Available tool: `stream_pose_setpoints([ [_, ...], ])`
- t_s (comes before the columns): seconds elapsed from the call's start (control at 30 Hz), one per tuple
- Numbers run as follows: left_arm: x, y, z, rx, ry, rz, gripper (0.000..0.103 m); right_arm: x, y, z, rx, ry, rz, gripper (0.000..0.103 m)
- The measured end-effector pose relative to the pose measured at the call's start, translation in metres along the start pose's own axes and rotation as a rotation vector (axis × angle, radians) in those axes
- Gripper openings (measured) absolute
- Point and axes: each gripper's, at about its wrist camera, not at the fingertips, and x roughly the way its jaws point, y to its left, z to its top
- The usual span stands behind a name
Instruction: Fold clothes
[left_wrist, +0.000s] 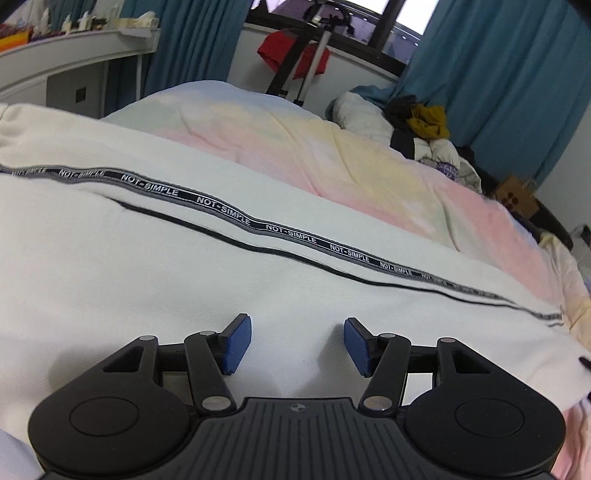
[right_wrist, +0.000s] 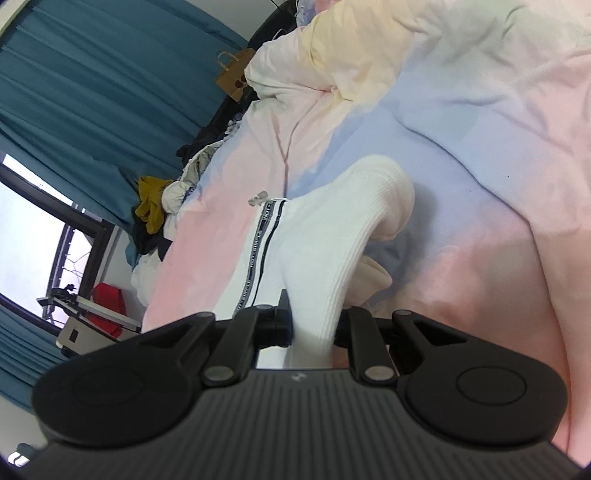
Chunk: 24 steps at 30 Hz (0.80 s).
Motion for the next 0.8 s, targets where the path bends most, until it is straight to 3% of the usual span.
stream_pose_setpoints([
  [0.1,-0.003,0.000,0.004,0.004,0.005,-0.015,0.058,-0.005,0.011,0.000,-0.056,-0.020,0.009,0.014],
  [0.3,-0.007,0.003,0.010,0.020,0.023,-0.050,0.058,-0.019,0.054,0.000,-0.291,-0.082,0.040,0.015],
  [0.5,-0.010,0.009,0.016,0.040,0.018,-0.057,0.058,-0.049,0.116,-0.012,-0.512,-0.158,0.093,0.015],
  [0.8,-0.026,0.009,0.022,0.043,-0.039,-0.077,0.058,-0.112,0.238,-0.108,-1.045,-0.255,0.331,0.015],
])
